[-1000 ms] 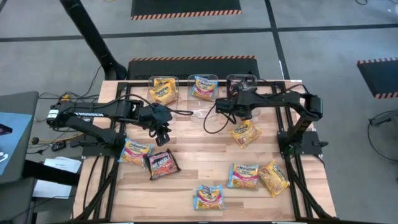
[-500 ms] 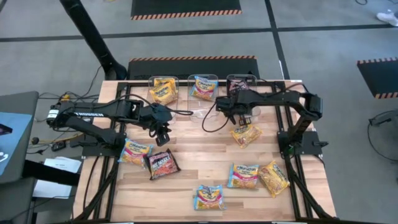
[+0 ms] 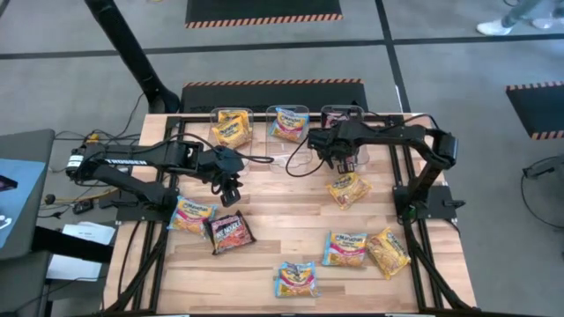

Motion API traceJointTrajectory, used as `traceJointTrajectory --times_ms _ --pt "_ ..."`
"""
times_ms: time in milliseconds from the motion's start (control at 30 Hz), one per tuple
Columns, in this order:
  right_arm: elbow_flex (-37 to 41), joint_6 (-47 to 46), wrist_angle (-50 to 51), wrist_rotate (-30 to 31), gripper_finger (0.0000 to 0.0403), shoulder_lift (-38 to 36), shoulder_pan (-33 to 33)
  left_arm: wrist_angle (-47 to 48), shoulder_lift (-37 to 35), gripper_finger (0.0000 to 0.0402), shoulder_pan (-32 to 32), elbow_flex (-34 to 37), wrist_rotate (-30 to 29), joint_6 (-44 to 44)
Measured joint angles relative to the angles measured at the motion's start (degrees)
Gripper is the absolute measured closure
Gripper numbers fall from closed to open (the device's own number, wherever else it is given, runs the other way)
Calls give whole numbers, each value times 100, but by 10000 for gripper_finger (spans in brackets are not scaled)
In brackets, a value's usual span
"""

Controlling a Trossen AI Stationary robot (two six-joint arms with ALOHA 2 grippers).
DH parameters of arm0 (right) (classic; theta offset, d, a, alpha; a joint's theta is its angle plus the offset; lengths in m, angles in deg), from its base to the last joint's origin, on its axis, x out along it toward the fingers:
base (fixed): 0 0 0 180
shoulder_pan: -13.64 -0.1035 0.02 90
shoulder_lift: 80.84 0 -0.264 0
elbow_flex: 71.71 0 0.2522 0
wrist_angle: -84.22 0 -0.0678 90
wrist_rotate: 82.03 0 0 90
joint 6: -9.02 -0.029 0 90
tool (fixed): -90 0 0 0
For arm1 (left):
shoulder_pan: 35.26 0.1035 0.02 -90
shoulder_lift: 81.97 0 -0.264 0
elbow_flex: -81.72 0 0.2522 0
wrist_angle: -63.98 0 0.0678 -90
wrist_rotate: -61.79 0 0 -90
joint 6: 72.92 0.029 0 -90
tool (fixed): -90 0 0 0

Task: Sort Maruchan noodles
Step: Put the black noodle pack into the right transparent bin

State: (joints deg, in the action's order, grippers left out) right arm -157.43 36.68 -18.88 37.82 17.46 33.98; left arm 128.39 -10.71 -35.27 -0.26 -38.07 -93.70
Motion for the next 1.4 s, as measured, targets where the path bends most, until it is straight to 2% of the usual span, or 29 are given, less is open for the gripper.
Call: traceJointTrajectory --times_ms 467,667,1067,1400 --pt "0 127 -44 12 268 0 -35 2 0 278 0 0 1 0" --pt "0 -49 -40 267 240 0 -199 2 0 278 0 0 1 0" --pt "0 -336 -19 347 234 0 -426 4 0 278 0 0 1 0" --pt "0 -533 98 778 233 0 -431 4 0 278 0 0 43 0"
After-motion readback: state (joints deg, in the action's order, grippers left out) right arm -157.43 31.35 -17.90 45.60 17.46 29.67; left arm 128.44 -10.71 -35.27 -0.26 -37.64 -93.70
